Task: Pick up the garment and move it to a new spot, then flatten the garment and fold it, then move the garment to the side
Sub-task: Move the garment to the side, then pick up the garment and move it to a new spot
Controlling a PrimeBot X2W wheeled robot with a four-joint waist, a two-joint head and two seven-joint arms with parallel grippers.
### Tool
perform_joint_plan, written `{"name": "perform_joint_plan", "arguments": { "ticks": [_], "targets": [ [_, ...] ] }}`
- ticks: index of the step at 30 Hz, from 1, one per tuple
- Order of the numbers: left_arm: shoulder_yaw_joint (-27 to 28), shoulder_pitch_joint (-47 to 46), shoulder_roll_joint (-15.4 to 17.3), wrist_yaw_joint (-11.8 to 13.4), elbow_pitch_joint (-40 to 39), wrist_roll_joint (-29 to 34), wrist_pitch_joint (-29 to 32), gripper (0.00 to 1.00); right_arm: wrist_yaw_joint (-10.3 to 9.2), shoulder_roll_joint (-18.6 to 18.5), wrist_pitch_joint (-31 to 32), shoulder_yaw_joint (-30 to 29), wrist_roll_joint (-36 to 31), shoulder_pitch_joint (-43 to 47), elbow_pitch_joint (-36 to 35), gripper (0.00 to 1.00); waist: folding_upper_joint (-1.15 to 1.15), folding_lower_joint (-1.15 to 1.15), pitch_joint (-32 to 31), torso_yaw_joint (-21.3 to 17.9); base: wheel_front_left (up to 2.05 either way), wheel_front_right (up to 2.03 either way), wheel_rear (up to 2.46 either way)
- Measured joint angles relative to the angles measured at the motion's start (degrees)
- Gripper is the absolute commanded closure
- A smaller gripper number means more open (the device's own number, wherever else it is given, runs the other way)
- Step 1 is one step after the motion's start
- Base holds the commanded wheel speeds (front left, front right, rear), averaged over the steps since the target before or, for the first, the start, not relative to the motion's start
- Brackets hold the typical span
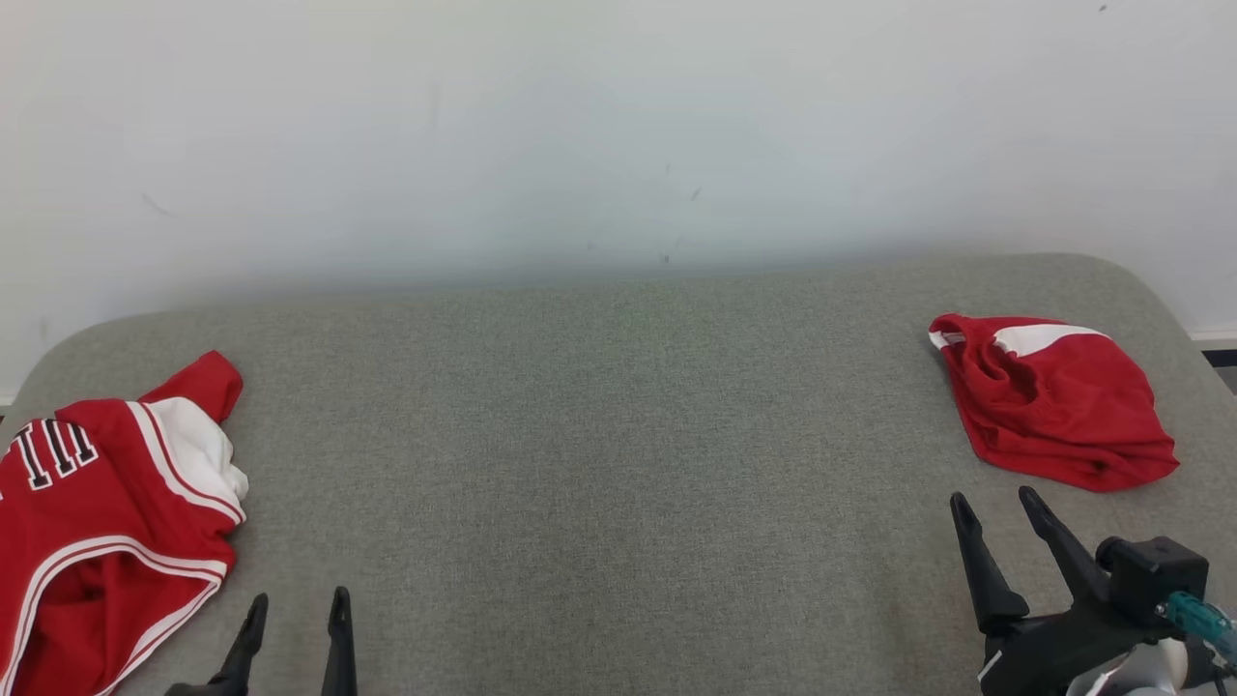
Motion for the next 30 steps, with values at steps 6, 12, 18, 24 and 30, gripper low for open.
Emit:
{"name": "perform_joint_plan", "arguments": {
  "ticks": [6, 12, 18, 24, 30],
  "targets": [
    [1.27, 0.14, 0.05, 0.01, -0.49, 0.02, 0.43, 0.0, -0.54, -1.01, -0.69, -1.27, -1.59, 1.25, -1.52, 0.0, 0.0, 0.0, 0.04, -0.1, 0.0, 0.0, 0.0],
    [2.34, 0.23, -0.07, 0.01, -0.89, 0.25, 0.8, 0.0, -0.99, -1.16, -1.08, -2.65, -1.79, 2.18, -3.01, 0.0, 0.0, 0.0, 0.32, -0.07, 0.0, 0.0, 0.0],
    [2.55, 0.34, -0.15, 0.02, -1.02, 0.27, 1.19, 0.0, -1.07, -1.08, -1.38, -3.5, -1.8, 2.26, -3.78, 0.0, 0.0, 0.0, 0.59, 0.12, 0.0, 0.0, 0.0],
    [2.91, 0.38, -0.19, 0.04, -1.29, 0.45, 1.68, 0.0, -1.48, -0.83, -1.41, -4.33, -2.21, 3.45, -4.59, 0.0, 0.0, 0.0, 0.92, 0.42, 0.0, 0.0, 0.0],
    [3.04, 0.42, -0.33, 0.04, -1.71, 0.87, 1.76, 0.0, -1.55, -0.55, -1.46, -4.55, -2.67, 3.44, -4.88, 0.0, 0.0, 0.0, 1.17, 0.54, 0.0, 0.0, 0.0]
  ]
}}
